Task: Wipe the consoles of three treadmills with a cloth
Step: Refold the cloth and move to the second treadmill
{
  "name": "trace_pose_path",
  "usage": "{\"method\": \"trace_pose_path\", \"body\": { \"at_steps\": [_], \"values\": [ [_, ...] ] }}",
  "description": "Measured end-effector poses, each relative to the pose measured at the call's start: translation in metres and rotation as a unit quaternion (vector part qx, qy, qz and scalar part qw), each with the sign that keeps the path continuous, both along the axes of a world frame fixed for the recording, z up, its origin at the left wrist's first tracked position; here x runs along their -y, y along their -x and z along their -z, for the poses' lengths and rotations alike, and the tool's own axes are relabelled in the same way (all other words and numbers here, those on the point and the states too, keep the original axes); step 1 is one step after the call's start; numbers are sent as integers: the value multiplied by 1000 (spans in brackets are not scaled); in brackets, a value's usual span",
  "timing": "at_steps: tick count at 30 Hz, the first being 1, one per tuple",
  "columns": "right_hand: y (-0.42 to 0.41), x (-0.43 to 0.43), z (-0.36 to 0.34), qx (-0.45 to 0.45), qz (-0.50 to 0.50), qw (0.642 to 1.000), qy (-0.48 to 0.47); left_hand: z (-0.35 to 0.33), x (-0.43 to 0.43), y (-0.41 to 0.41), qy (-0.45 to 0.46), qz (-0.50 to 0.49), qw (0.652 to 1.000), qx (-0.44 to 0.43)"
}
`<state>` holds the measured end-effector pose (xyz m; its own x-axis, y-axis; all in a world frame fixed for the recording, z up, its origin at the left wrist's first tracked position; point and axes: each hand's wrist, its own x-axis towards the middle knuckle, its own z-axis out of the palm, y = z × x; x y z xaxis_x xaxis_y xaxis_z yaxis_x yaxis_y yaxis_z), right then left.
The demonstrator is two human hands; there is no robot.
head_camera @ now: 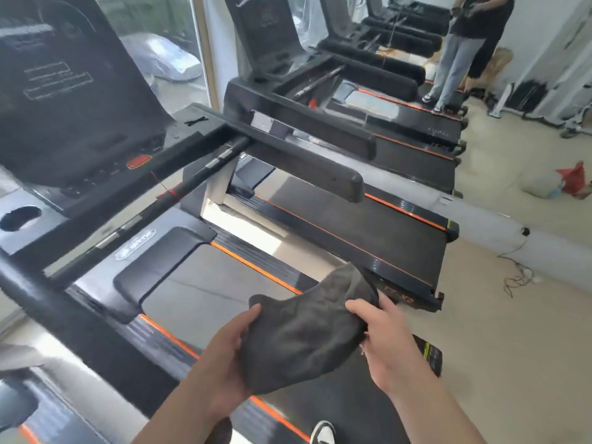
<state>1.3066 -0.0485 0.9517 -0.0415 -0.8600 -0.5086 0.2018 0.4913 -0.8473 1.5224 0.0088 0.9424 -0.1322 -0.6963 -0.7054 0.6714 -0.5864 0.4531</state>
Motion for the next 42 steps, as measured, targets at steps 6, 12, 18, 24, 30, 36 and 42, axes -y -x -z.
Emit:
{"method": "trace_pose_path", "body": {
  "at_steps": [6,12,18,24,30,36,42],
  "values": [
    [-3,108,-18,-54,-136,989,31,-10,62,22,2,-77,997,13],
    [-74,179,-18,-150,-299,930,152,-33,131,8,8,-163,985,53],
    [-163,254,-13,-247,-468,809,258,-24,213,-46,0,-226,967,120],
    [-255,364,-29,-230,-524,763,302,-31,305,-135,12,-267,951,158],
    [-344,437,-68,-88,-652,728,194,-49,367,-216,38,-290,935,201],
    [-477,508,-57,-149,-567,745,318,-52,403,-309,-7,-426,886,184],
    [-587,535,-61,-130,-655,639,383,-63,418,-375,-18,-585,798,140]
  ]
}}
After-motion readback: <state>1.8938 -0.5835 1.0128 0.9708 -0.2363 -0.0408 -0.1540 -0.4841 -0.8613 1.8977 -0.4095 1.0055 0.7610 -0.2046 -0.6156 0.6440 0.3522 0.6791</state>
